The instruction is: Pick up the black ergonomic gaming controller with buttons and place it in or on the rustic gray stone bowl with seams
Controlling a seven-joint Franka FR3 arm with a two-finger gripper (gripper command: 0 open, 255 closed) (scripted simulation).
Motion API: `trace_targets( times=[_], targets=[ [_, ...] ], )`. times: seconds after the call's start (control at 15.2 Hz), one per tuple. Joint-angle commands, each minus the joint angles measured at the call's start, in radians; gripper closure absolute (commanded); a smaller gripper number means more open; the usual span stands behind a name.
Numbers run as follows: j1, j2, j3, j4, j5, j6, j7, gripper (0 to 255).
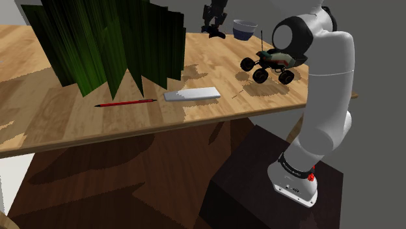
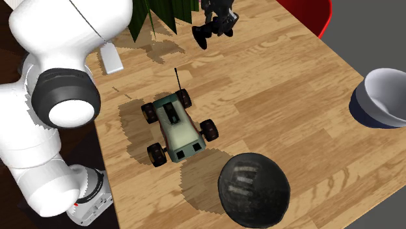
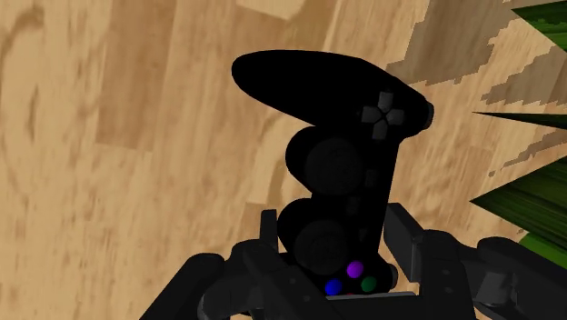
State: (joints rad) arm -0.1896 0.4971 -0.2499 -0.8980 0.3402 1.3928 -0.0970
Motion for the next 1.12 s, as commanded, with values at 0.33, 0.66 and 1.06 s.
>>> trace_targets(
  times=[0.33, 0.66, 1.06],
  targets=[
    [-0.050, 0.062, 0.005, 0.186, 0.022, -0.124, 0.010, 255],
    [-0.068, -0.116, -0.035, -0.097, -0.012, -0.044, -0.107, 255],
    [-0.126, -0.225, -0.079, -0.254, -0.036, -0.023, -0.233, 255]
  ],
)
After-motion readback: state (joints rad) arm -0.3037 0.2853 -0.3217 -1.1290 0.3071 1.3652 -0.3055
